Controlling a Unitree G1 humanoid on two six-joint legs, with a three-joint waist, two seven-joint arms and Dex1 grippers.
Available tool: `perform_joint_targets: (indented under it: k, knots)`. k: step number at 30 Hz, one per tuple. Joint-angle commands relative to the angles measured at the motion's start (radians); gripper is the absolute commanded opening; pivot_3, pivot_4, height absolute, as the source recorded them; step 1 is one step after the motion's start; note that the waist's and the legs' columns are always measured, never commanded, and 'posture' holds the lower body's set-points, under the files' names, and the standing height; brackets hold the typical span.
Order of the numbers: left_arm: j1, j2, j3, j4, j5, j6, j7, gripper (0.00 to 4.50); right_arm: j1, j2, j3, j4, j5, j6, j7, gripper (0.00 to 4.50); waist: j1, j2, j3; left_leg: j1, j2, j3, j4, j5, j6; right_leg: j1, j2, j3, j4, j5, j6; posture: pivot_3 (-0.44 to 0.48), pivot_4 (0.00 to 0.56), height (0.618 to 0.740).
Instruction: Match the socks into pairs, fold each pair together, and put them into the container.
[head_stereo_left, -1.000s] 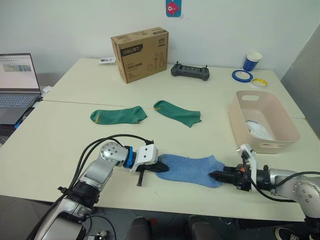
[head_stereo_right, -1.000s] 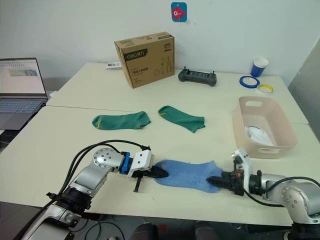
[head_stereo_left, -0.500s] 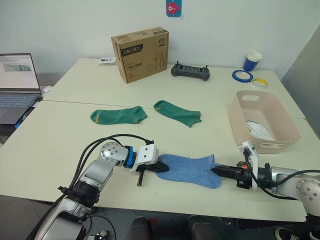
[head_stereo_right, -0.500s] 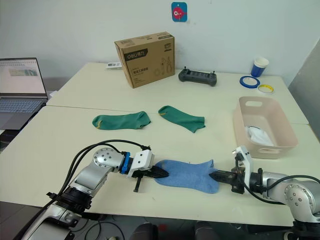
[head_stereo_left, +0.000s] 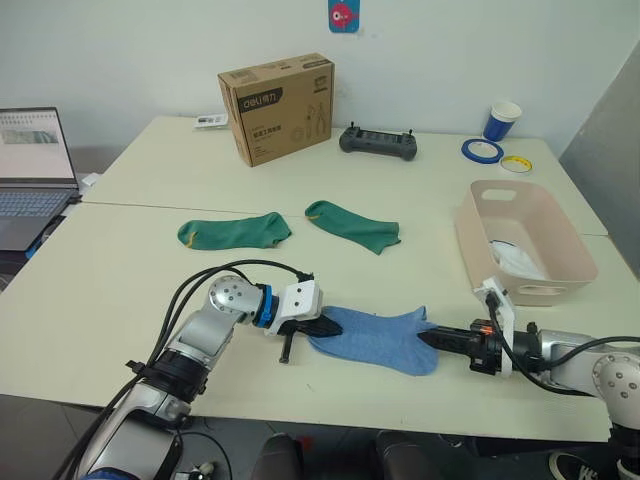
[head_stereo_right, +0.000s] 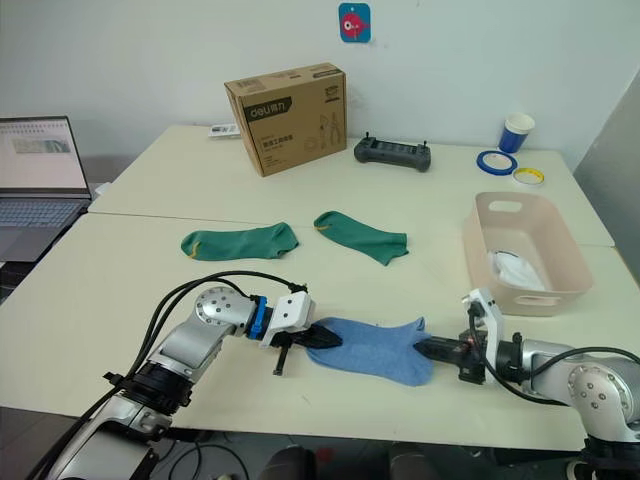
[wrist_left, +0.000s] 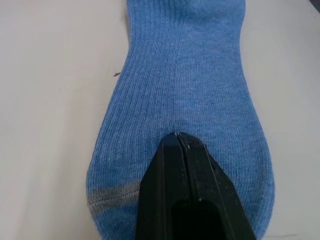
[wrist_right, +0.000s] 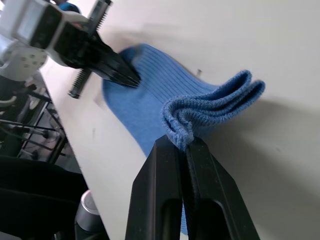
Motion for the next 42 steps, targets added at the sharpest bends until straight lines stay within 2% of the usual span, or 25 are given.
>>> perform_joint_targets:
  k: [1,7,10,15,25,29,31,38,39,42]
  knots:
    - [0.017,0.012,-0.054,0.024,0.073,0.019,0.01,0.0,-0.039,0.034,-0.027,-0.047,0.091,0.012,-0.04,0.01,0.0,0.0,0.0,0.0,0.0,0.0,0.0,0.0,0.0,0.0,0.0,0.0,0.0,0.0,0.0,0.0,0.15,0.74]
    - [0.025,0.014,-0.047,0.01,0.064,0.026,0.013,0.0,-0.118,0.112,0.012,-0.01,0.145,0.013,-0.119,0.01,0.0,0.001,-0.001,0.0,0.0,0.001,0.001,0.0,0.0,0.001,-0.001,0.001,0.0,0.0,0.0,0.0,0.15,0.74]
    - [0.023,0.014,-0.035,0.0,0.054,0.039,0.021,0.0,-0.179,0.203,0.071,0.046,0.114,-0.006,-0.154,0.01,-0.005,0.001,-0.001,0.001,0.0,0.0,0.0,0.0,0.0,0.0,0.0,0.001,0.0,0.0,0.0,0.0,0.15,0.74]
    - [0.019,0.023,-0.021,-0.011,0.044,0.06,0.023,0.0,-0.222,0.272,0.181,0.135,0.001,-0.072,-0.137,0.01,-0.007,0.002,-0.001,0.0,0.0,0.0,0.0,0.0,0.0,0.0,0.0,0.0,0.0,0.0,0.0,0.0,0.15,0.74]
    - [0.032,0.034,-0.018,-0.029,0.046,0.067,0.031,0.0,-0.24,0.3,0.278,0.176,-0.08,-0.113,-0.059,0.01,-0.018,0.002,-0.001,0.0,0.0,0.0,0.0,0.0,0.0,0.0,0.0,0.0,0.0,0.0,0.0,0.0,0.15,0.74]
    - [0.034,0.033,-0.018,-0.03,0.048,0.065,0.032,0.0,-0.249,0.337,0.231,0.181,-0.048,-0.117,-0.062,1.09,-0.019,0.002,-0.001,0.0,0.0,0.0,0.0,0.0,0.0,0.0,0.0,0.0,0.0,0.0,0.0,0.0,0.15,0.74]
    - [0.033,0.033,-0.016,-0.027,0.047,0.064,0.034,0.0,-0.237,0.336,0.205,0.158,-0.009,-0.097,-0.053,1.84,-0.019,0.002,-0.001,0.0,0.0,0.0,0.0,0.0,0.0,0.0,0.0,0.0,0.0,0.0,0.0,0.0,0.15,0.74]
    - [0.024,0.031,-0.013,-0.014,0.048,0.059,0.033,0.0,-0.21,0.308,0.192,0.109,0.034,-0.088,-0.039,4.08,-0.021,0.002,-0.001,0.0,0.0,0.0,0.0,0.0,0.0,0.0,0.0,0.0,0.0,0.0,0.0,0.0,0.15,0.74]
    - [0.021,0.032,-0.011,-0.014,0.045,0.062,0.031,0.0,-0.196,0.261,0.217,0.076,-0.015,-0.126,-0.01,4.43,-0.021,0.002,-0.001,0.0,0.0,0.0,0.0,0.0,0.0,0.0,0.0,0.0,0.0,0.0,0.0,0.0,0.15,0.74]
    - [0.021,0.042,-0.005,-0.017,0.041,0.066,0.024,0.0,-0.16,0.184,0.265,0.03,-0.169,-0.265,0.011,4.43,-0.019,0.002,-0.001,0.0,0.0,0.0,0.0,0.0,0.0,0.0,-0.001,0.0,0.0,0.0,0.0,0.0,0.15,0.74]
